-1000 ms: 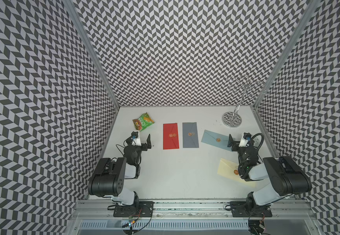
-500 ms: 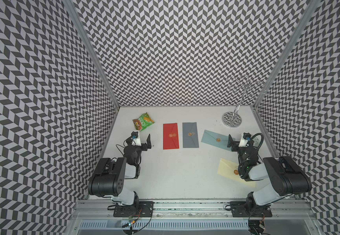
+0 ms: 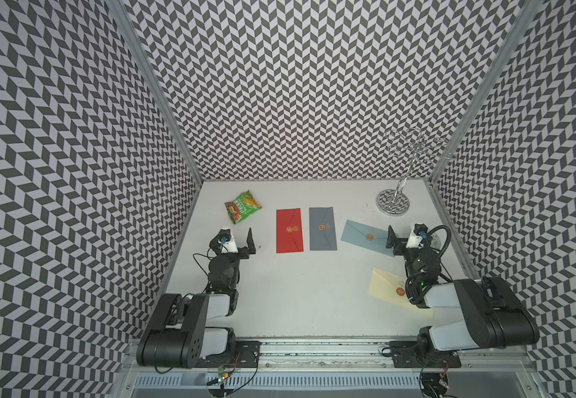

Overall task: Open the envelope
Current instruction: Adjust the envelope at the center of the board.

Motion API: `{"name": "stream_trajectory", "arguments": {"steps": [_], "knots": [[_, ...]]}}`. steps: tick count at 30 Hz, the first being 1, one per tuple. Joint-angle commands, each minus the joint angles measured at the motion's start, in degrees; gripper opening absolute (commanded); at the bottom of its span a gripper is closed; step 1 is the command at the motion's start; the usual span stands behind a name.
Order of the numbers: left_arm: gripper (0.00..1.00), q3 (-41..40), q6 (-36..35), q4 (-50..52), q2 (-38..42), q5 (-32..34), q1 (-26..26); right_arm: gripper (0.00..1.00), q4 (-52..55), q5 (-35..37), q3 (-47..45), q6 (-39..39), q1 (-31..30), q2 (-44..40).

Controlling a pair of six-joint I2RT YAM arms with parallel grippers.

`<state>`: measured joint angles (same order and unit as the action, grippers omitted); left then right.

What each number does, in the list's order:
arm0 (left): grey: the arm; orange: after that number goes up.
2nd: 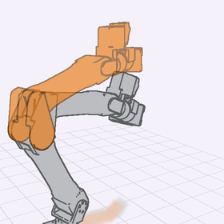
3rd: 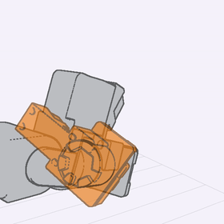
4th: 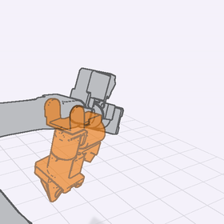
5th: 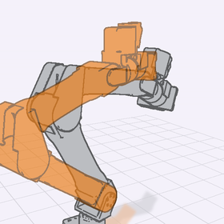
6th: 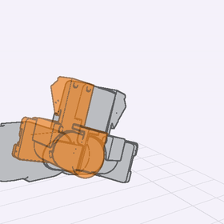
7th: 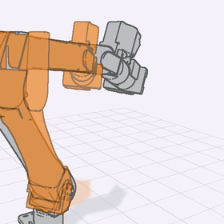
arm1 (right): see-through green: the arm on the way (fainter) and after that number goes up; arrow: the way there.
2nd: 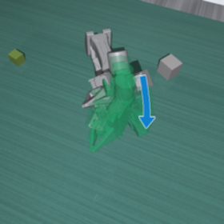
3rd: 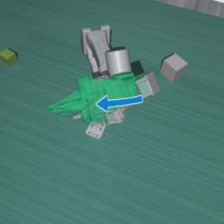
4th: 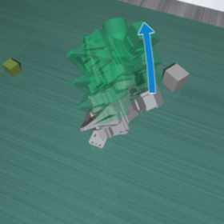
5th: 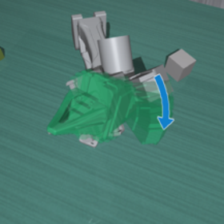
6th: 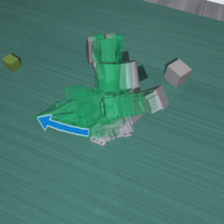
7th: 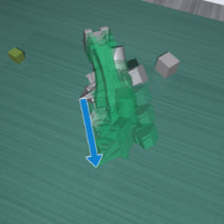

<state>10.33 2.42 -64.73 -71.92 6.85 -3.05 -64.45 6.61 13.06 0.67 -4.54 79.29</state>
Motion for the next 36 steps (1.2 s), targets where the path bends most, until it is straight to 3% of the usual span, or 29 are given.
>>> {"name": "stream_trajectory", "arguments": {"steps": [1, 3, 5, 7, 8, 9, 11, 14, 17, 19, 22, 30, 33, 36], "knots": [[1.00, 7.32, 7.44, 19.63, 4.78, 8.44, 0.57, 1.00, 19.06, 5.11, 7.46, -5.11, -0.61, -7.66], [1.00, 11.72, 14.80, 28.95, 5.24, 13.93, 0.50, 1.00, 29.15, 5.69, 11.39, -9.94, -0.63, -10.49], [1.00, 18.42, 26.27, 43.80, 4.99, 18.26, 0.74, 1.00, 37.35, 9.44, 15.37, -22.12, -0.61, -11.44], [1.00, 21.83, 23.72, 47.48, 4.83, 13.06, 0.76, 1.00, 49.28, 13.16, 19.42, -40.21, -0.27, -10.75], [1.00, 22.21, 24.28, 47.24, 5.02, 11.40, 0.70, 1.00, 51.86, 10.21, 20.07, -40.25, 0.35, -10.10], [1.00, 21.51, 25.71, 45.86, 5.23, 8.84, 0.76, 1.00, 50.52, 2.21, 19.89, -36.28, 1.43, -9.43], [1.00, 20.00, 28.26, 42.93, 5.76, 3.05, 0.93, 1.00, 50.65, -7.24, 19.79, -36.84, 2.81, -9.07], [1.00, 18.89, 29.90, 41.06, 6.63, -4.07, 1.12, 0.99, 40.91, -20.99, 15.88, -36.18, 3.04, -9.89], [1.00, 17.86, 33.42, 38.84, 6.49, -7.77, 1.56, 0.95, 36.27, -31.53, 15.26, -37.62, 3.04, -8.28], [1.00, 17.28, 34.23, 35.58, 5.83, -13.85, 2.21, 0.91, 37.00, -38.64, 17.05, -37.06, 2.26, -5.98], [1.00, 16.98, 35.08, 31.71, 4.32, -20.54, 2.26, 0.86, 37.96, -44.03, 18.68, -36.27, 0.00, -3.16], [1.00, 16.47, 37.84, 26.75, 0.18, -27.46, 1.69, 0.84, 43.93, -39.07, 21.65, -31.88, -7.54, 0.79], [1.00, 15.55, 38.82, 26.24, 0.59, -27.79, 0.56, 0.83, 54.37, -27.06, 24.04, -32.25, -10.46, 0.70], [1.00, 14.63, 38.89, 25.74, 1.80, -28.46, -2.23, 0.83, 58.59, -20.27, 21.13, -34.24, -11.33, -1.96]]}}
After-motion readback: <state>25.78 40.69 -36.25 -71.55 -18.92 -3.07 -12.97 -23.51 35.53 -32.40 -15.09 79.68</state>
